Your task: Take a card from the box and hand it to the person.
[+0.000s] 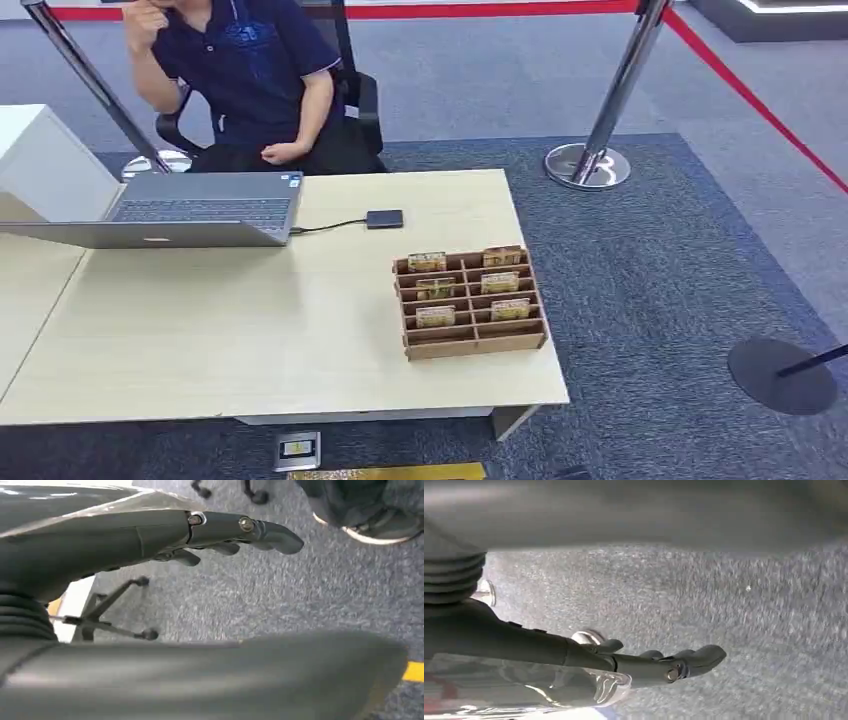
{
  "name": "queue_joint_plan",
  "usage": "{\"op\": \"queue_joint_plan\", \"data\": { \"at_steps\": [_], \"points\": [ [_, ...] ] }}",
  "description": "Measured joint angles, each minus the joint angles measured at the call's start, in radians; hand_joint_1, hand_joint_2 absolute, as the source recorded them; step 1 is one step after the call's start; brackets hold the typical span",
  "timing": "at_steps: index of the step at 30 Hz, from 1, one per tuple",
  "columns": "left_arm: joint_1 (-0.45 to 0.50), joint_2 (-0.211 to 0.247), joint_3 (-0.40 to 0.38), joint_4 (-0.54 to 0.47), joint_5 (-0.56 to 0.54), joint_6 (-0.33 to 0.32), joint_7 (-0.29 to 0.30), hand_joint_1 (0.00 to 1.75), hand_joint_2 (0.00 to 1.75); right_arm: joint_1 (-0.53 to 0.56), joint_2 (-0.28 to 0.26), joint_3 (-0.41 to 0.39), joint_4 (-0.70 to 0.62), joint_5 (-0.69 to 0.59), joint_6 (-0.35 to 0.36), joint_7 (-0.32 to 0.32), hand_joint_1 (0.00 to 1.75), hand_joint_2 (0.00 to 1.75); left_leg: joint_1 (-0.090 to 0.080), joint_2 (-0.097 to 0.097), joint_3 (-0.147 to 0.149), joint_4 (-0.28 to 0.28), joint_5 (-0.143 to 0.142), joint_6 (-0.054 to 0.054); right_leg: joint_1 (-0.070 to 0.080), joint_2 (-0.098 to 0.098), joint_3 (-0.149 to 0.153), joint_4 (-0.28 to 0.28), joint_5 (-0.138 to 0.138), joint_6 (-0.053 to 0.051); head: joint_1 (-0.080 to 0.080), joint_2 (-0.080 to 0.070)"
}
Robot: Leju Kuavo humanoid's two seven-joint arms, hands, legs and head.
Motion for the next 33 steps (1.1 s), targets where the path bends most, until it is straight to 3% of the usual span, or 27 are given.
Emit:
{"op": "queue_joint_plan", "data": {
  "at_steps": [8, 18, 24, 33],
  "points": [
    [-0.022, -0.037, 0.102, 0.014, -0.166, 0.076, 0.005, 0.00, 0.00, -0.049, -0.003, -0.146, 0.007, 0.038, -0.129, -0.102, 0.00, 0.00, 0.000, 0.000, 0.000, 0.000, 0.000, 0.000, 0.000, 0.000, 0.000, 0.000, 0.000, 0.000, 0.000, 0.000],
    [-0.037, -0.075, 0.195, 0.017, -0.303, 0.142, 0.008, 0.00, 0.00, -0.131, -0.009, -0.287, -0.077, 0.007, -0.264, -0.348, 0.00, 0.00, 0.000, 0.000, 0.000, 0.000, 0.002, 0.000, 0.000, 0.000, 0.000, 0.000, 0.002, 0.000, 0.000, 0.000],
    [-0.037, -0.081, 0.224, 0.017, -0.347, 0.165, 0.009, 0.00, 0.00, -0.145, 0.007, -0.291, -0.256, -0.039, -0.311, -0.465, 0.00, 0.00, 0.000, 0.000, 0.000, 0.000, 0.002, 0.000, -0.001, 0.000, 0.000, 0.000, 0.003, 0.000, 0.000, 0.000],
    [-0.037, -0.082, 0.249, 0.017, -0.371, 0.182, -0.005, 0.00, 0.00, -0.136, 0.029, -0.208, -0.567, -0.098, -0.344, -0.523, 0.00, 0.00, 0.000, 0.000, 0.000, 0.000, 0.004, 0.000, -0.001, 0.000, 0.000, 0.000, 0.004, 0.000, 0.000, 0.000]
  ]
}}
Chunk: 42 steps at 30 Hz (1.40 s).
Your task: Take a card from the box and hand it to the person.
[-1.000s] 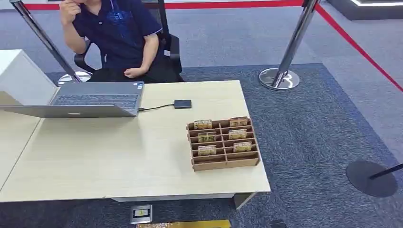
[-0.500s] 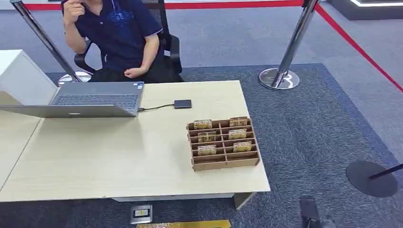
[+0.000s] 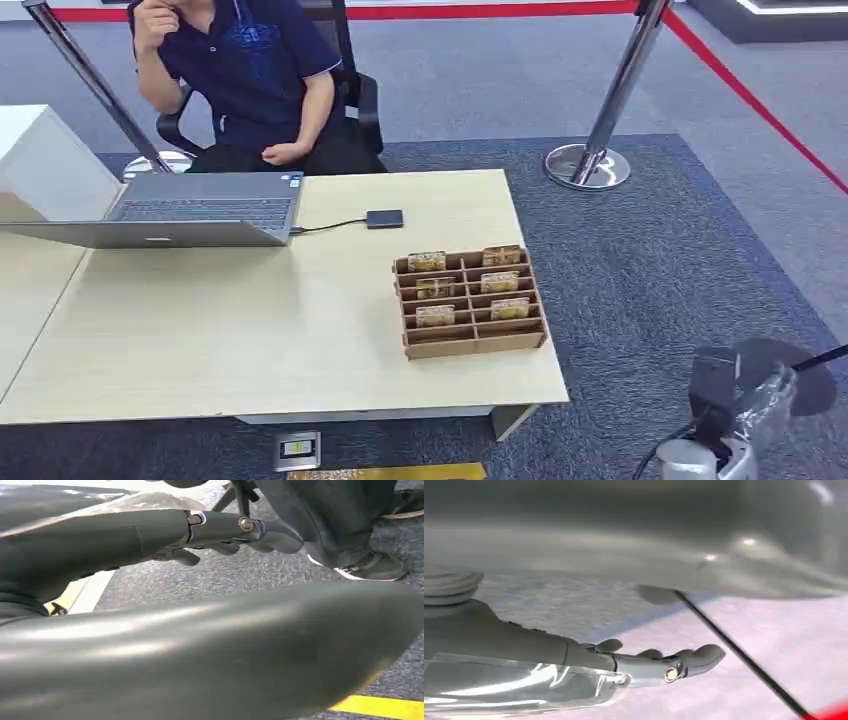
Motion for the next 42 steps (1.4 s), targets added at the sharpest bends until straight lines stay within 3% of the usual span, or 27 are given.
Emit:
{"op": "queue_joint_plan", "data": {
  "at_steps": [1, 2, 10, 18, 21, 22, 26, 27, 35, 39, 42],
  "points": [
    [0.000, 0.000, 0.002, 0.000, -0.003, 0.003, -0.002, 0.00, 0.00, 0.003, 0.003, 0.020, -0.037, -0.004, -0.002, -0.005, 0.00, 0.00, 0.000, 0.000, 0.000, 0.000, 0.000, 0.000, 0.000, 0.000, 0.000, 0.000, 0.000, 0.000, 0.000, 0.000],
    [0.000, 0.000, 0.004, 0.000, -0.006, 0.005, -0.004, 0.00, 0.00, 0.007, 0.004, 0.042, -0.072, -0.008, -0.003, -0.008, 0.00, 1.75, 0.000, 0.000, 0.000, 0.000, 0.000, 0.000, 0.000, 0.000, 0.000, 0.000, 0.000, 0.000, 0.000, 0.000],
    [0.000, -0.001, 0.018, 0.000, -0.013, 0.008, -0.021, 0.00, 0.00, 0.022, 0.009, 0.222, -0.259, 0.001, 0.000, -0.006, 0.00, 1.75, 0.000, 0.000, 0.000, 0.000, 0.001, -0.001, 0.000, 0.000, 0.000, 0.000, 0.001, 0.000, 0.000, 0.000],
    [0.000, -0.002, 0.023, 0.003, -0.016, 0.018, -0.048, 0.00, 0.00, 0.029, 0.011, 0.488, -0.405, 0.081, 0.068, 0.086, 0.00, 1.75, 0.000, 0.000, -0.001, 0.000, 0.003, -0.001, 0.000, 0.000, -0.001, 0.000, 0.002, -0.002, 0.000, 0.000],
    [0.000, -0.001, 0.026, 0.006, -0.016, 0.021, -0.059, 0.00, 0.00, 0.037, 0.002, 0.569, -0.441, 0.115, 0.099, 0.136, 0.21, 1.75, 0.000, 0.000, -0.001, 0.000, 0.003, -0.001, 0.000, 0.000, -0.001, 0.000, 0.002, -0.002, 0.000, 0.000],
    [0.000, -0.001, 0.027, 0.008, -0.016, 0.022, -0.064, 0.00, 0.00, 0.042, -0.002, 0.600, -0.453, 0.129, 0.115, 0.157, 0.21, 1.75, 0.000, 0.000, -0.001, 0.000, 0.003, -0.001, 0.000, 0.000, -0.001, 0.000, 0.002, -0.002, 0.000, 0.000],
    [0.000, 0.000, 0.027, 0.014, -0.021, 0.023, -0.084, 0.00, 0.00, 0.060, -0.021, 0.685, -0.484, 0.169, 0.175, 0.236, 0.54, 1.75, 0.000, 0.000, -0.001, 0.000, 0.003, -0.001, 0.000, 0.000, -0.001, 0.000, 0.002, -0.001, 0.000, 0.000],
    [0.000, 0.000, 0.027, 0.015, -0.022, 0.023, -0.091, 0.00, 0.00, 0.064, -0.026, 0.701, -0.490, 0.175, 0.195, 0.258, 0.66, 1.75, 0.000, 0.000, -0.001, 0.000, 0.003, -0.001, 0.000, 0.000, -0.002, 0.000, 0.003, -0.001, 0.000, 0.000],
    [0.000, 0.002, 0.027, 0.025, -0.022, 0.024, -0.108, 0.00, 0.00, 0.069, -0.059, 0.761, -0.493, 0.182, 0.270, 0.323, 0.68, 1.75, 0.000, 0.000, -0.001, 0.000, 0.003, -0.001, 0.000, 0.000, -0.002, 0.000, 0.003, -0.001, 0.000, 0.000],
    [0.000, 0.002, 0.028, 0.029, -0.021, 0.024, -0.110, 0.00, 0.00, 0.069, -0.068, 0.772, -0.492, 0.182, 0.277, 0.329, 0.84, 1.75, 0.000, 0.000, -0.001, 0.000, 0.003, -0.001, 0.000, 0.000, -0.002, 0.000, 0.003, -0.001, 0.000, 0.000],
    [-0.001, 0.002, 0.027, 0.032, -0.019, 0.024, -0.112, 0.00, 0.00, 0.069, -0.072, 0.774, -0.487, 0.184, 0.287, 0.344, 0.79, 1.75, 0.000, 0.000, -0.001, 0.000, 0.003, -0.001, 0.000, 0.000, -0.002, 0.000, 0.003, -0.001, 0.000, 0.000]
  ]
}}
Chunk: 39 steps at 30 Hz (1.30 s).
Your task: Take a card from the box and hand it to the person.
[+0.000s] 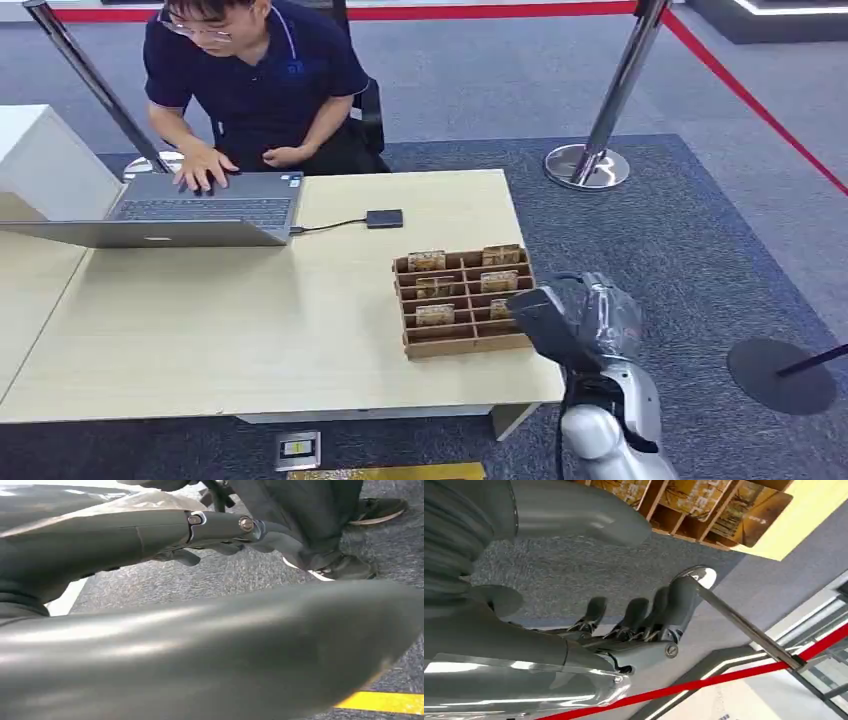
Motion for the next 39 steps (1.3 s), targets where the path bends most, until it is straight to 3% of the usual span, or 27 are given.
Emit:
{"op": "queue_joint_plan", "data": {
  "at_steps": [13, 21, 39],
  "points": [
    [-0.009, 0.008, 0.000, 0.022, 0.009, 0.000, -0.003, 0.00, 0.00, -0.047, -0.007, 0.038, 0.062, 0.072, 0.040, 0.041, 0.86, 1.75, 0.000, 0.000, 0.000, 0.000, 0.001, 0.000, 0.000, 0.000, 0.000, 0.000, 0.000, 0.000, 0.000, 0.000],
    [-0.014, 0.010, 0.000, 0.032, 0.013, 0.000, -0.003, 0.00, 0.00, -0.084, -0.006, 0.065, 0.127, 0.088, 0.054, 0.044, 0.79, 1.75, 0.000, 0.000, -0.001, 0.000, 0.001, 0.000, 0.000, 0.000, 0.000, 0.000, 0.001, 0.000, 0.000, 0.000],
    [-0.018, 0.021, 0.000, 0.052, 0.008, 0.001, -0.004, 0.00, 0.00, -0.107, -0.006, 0.098, 0.224, 0.106, 0.068, 0.047, 0.80, 1.75, 0.000, 0.000, -0.001, 0.000, 0.001, 0.000, 0.000, 0.000, -0.001, 0.000, 0.001, 0.000, 0.000, 0.000]
  ]
}}
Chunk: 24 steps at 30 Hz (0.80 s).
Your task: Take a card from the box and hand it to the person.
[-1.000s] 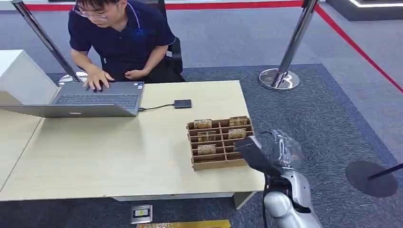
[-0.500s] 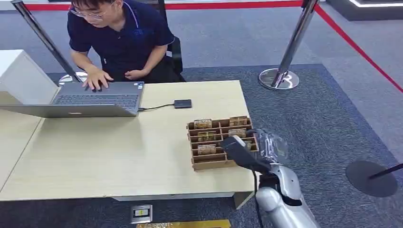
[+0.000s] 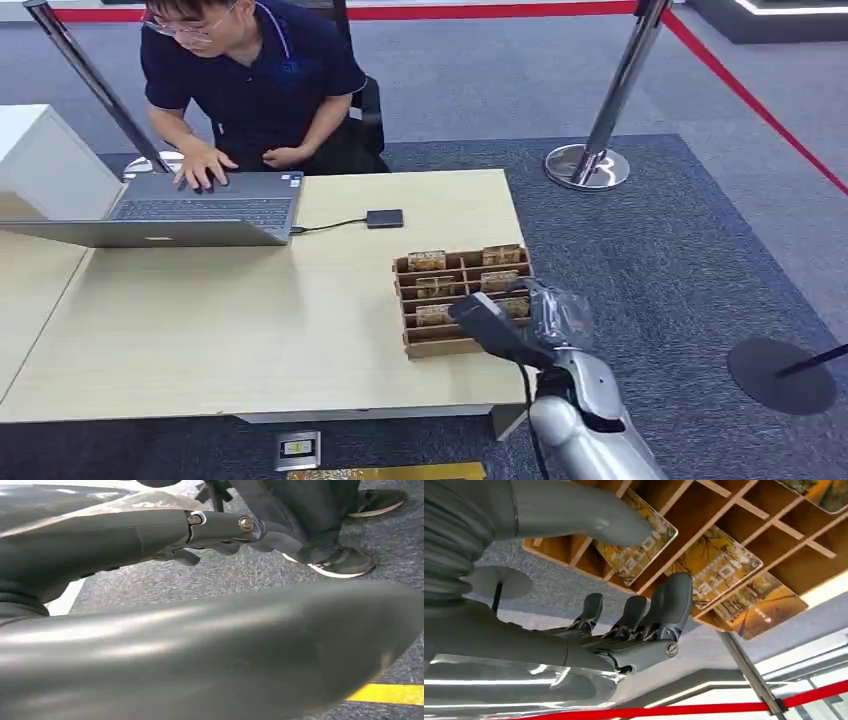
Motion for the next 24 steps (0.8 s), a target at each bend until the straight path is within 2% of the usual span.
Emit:
{"op": "queue_joint_plan", "data": {
  "at_steps": [24],
  "points": [
    [-0.001, 0.004, 0.000, 0.013, 0.001, 0.000, 0.000, 0.00, 0.00, -0.012, 0.000, 0.008, 0.023, -0.001, 0.006, 0.007, 0.82, 1.75, 0.000, 0.000, 0.000, 0.000, 0.000, 0.000, 0.000, 0.000, 0.000, 0.000, 0.000, 0.000, 0.000, 0.000]
  ]
}}
